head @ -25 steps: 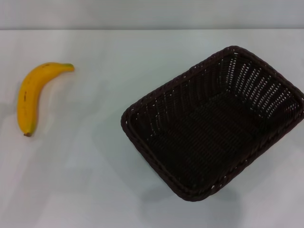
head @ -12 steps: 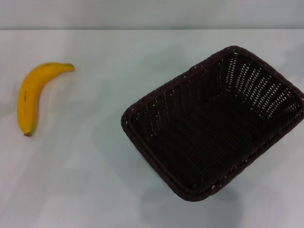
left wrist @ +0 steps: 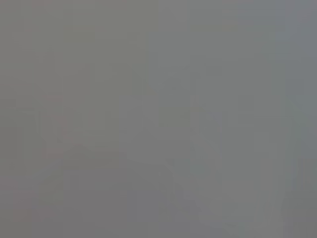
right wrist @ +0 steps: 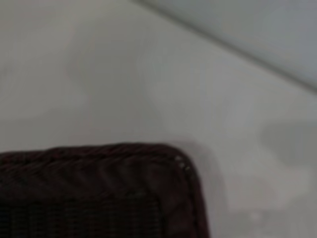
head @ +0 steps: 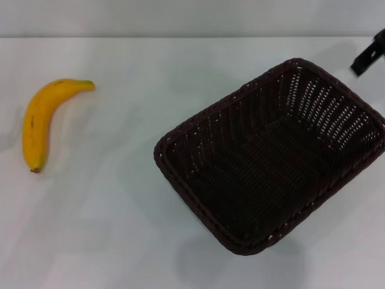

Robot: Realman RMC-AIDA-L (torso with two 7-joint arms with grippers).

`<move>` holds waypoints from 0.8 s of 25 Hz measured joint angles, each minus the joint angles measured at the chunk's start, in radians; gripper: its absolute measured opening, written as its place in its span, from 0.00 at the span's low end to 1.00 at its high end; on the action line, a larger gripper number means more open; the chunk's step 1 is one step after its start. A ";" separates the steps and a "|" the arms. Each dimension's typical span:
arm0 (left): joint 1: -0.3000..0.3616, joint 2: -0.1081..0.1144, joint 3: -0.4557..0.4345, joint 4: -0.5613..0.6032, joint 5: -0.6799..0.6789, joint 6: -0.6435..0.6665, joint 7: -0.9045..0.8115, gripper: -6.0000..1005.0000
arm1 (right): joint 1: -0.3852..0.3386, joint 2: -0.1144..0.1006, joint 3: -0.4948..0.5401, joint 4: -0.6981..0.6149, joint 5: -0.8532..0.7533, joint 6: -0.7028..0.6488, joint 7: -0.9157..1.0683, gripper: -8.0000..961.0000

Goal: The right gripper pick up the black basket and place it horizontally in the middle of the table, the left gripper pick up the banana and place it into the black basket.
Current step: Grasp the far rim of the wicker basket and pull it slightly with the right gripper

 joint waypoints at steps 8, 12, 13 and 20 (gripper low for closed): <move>0.021 -0.001 -0.003 0.001 0.000 -0.002 0.001 0.88 | 0.035 0.015 0.003 0.117 -0.024 -0.057 0.018 0.80; 0.022 -0.001 -0.001 -0.001 0.000 -0.002 0.001 0.88 | 0.039 0.019 -0.001 0.158 -0.026 -0.092 0.026 0.80; 0.022 -0.001 -0.001 -0.002 0.000 -0.002 0.001 0.88 | 0.041 0.019 -0.003 0.169 -0.027 -0.100 0.026 0.80; 0.023 -0.002 0.000 -0.008 0.000 0.006 0.001 0.88 | 0.066 0.023 -0.030 0.292 -0.032 -0.188 0.022 0.75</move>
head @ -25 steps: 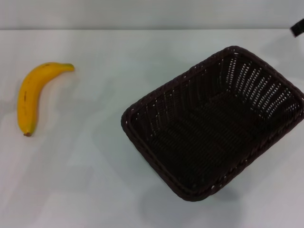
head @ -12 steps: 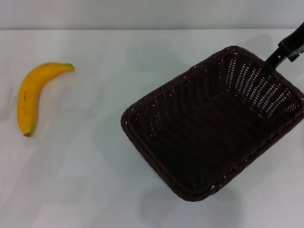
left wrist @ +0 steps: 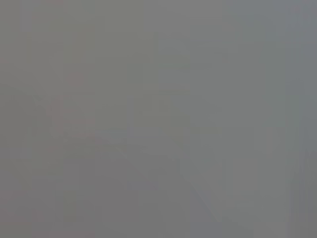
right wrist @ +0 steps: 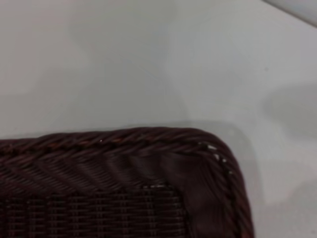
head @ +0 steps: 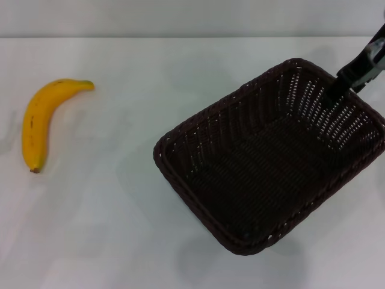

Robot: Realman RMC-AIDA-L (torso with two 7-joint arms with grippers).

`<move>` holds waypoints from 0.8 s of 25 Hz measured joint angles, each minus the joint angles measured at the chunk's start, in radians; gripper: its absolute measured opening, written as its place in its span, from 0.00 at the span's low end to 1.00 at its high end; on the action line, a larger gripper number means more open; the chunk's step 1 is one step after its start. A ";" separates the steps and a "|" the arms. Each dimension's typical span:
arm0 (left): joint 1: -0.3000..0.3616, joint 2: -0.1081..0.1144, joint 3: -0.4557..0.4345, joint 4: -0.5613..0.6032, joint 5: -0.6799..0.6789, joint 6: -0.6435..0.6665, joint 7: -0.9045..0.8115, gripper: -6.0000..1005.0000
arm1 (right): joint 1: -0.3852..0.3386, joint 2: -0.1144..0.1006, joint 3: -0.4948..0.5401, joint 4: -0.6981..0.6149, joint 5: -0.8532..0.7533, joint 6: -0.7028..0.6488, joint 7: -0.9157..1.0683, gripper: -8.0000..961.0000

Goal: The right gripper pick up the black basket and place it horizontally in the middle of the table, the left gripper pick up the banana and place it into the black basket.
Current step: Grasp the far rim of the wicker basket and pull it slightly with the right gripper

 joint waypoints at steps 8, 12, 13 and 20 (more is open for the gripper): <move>0.001 0.000 0.000 -0.003 0.006 0.007 0.002 0.88 | 0.031 0.021 -0.066 0.102 -0.003 -0.066 0.000 0.69; 0.005 0.000 0.000 -0.003 0.010 0.007 0.004 0.88 | 0.033 0.029 -0.096 0.112 -0.004 -0.070 0.000 0.66; 0.007 0.000 0.000 -0.003 0.011 0.007 0.004 0.88 | 0.033 0.031 -0.099 0.112 -0.004 -0.069 -0.002 0.66; 0.015 -0.001 0.000 -0.003 0.011 0.005 0.005 0.88 | 0.034 0.048 -0.125 0.107 -0.014 -0.090 0.021 0.53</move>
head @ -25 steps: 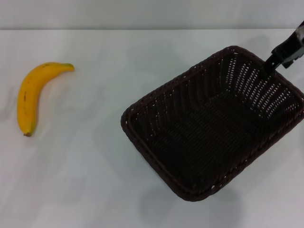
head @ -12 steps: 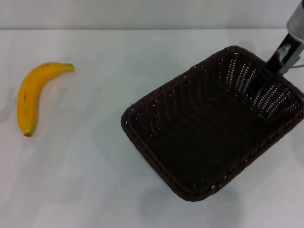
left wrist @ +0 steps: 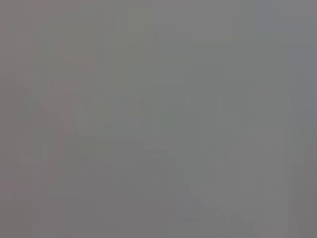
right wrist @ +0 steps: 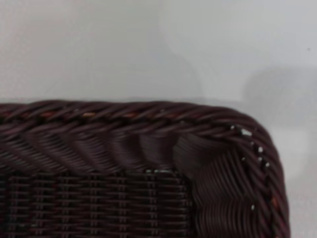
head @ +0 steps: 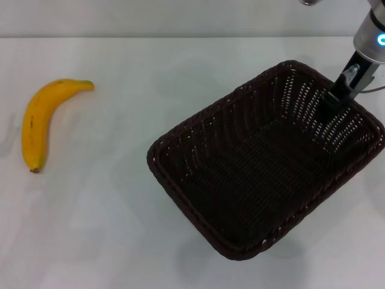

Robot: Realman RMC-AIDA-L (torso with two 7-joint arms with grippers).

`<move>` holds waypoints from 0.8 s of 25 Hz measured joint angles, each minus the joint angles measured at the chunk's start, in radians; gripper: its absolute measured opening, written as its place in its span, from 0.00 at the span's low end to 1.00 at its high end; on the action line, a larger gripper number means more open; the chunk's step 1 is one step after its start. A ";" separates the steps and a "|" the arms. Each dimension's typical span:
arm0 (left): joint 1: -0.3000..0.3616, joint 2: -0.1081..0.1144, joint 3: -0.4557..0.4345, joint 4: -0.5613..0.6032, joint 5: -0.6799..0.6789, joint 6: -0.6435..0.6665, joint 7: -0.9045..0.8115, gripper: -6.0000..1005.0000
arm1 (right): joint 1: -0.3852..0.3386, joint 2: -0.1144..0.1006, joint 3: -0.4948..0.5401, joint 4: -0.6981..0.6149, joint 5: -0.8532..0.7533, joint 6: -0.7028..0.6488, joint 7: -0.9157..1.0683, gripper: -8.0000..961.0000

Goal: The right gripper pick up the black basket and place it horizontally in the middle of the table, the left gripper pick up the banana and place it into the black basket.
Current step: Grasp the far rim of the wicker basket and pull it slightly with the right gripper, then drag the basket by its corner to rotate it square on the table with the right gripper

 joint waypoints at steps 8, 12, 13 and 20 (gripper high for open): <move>0.016 0.000 -0.003 0.001 0.000 -0.005 0.001 0.88 | 0.019 0.004 0.002 -0.004 -0.018 0.002 0.064 0.23; 0.026 0.000 -0.006 0.007 -0.007 -0.006 0.002 0.88 | 0.022 -0.020 0.069 -0.005 -0.016 0.029 0.202 0.19; 0.028 0.000 -0.007 0.008 -0.009 -0.007 0.002 0.88 | 0.018 -0.026 0.097 -0.005 -0.014 0.040 0.232 0.19; 0.034 0.000 -0.009 0.009 -0.017 -0.009 0.002 0.88 | -0.038 -0.056 0.259 -0.018 -0.006 0.100 0.322 0.18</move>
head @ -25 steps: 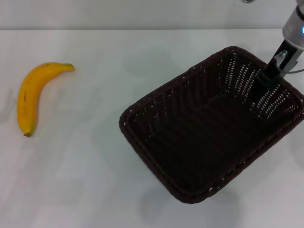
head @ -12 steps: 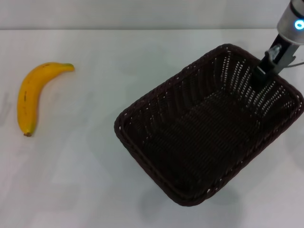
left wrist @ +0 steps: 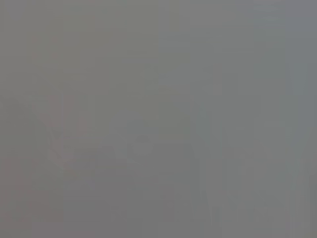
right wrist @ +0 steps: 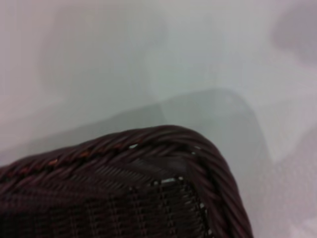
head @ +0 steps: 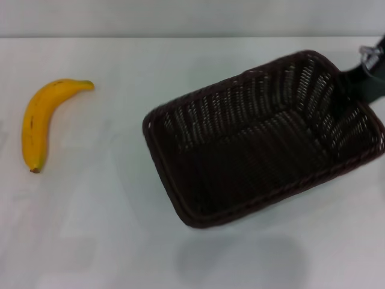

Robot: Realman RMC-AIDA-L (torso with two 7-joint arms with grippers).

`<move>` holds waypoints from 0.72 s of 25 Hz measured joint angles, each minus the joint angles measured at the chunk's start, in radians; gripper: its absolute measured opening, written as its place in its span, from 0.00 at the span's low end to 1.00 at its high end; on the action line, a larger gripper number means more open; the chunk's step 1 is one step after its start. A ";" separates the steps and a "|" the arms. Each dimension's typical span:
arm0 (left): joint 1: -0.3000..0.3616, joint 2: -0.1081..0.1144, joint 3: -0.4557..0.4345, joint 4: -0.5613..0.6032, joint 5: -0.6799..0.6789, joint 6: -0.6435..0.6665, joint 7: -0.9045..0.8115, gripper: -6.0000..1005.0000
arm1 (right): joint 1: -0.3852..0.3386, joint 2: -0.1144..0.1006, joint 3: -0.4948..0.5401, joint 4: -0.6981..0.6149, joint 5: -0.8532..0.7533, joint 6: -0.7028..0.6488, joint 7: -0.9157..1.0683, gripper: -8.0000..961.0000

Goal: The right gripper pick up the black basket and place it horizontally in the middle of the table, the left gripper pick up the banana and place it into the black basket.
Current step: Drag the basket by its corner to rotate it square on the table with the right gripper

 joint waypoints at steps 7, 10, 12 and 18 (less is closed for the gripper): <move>-0.014 0.001 0.000 -0.006 -0.005 0.010 0.001 0.88 | -0.097 0.038 0.015 -0.153 0.021 0.102 0.066 0.15; -0.027 0.001 0.000 -0.008 -0.005 0.020 0.002 0.88 | -0.142 0.066 0.038 -0.244 0.074 0.126 0.087 0.15; -0.034 0.001 0.000 -0.009 -0.005 0.023 0.002 0.88 | -0.169 0.076 0.057 -0.268 0.121 0.127 0.096 0.15; -0.049 0.002 0.000 -0.006 -0.004 0.032 0.002 0.88 | -0.215 0.087 0.002 -0.270 0.205 0.092 0.148 0.14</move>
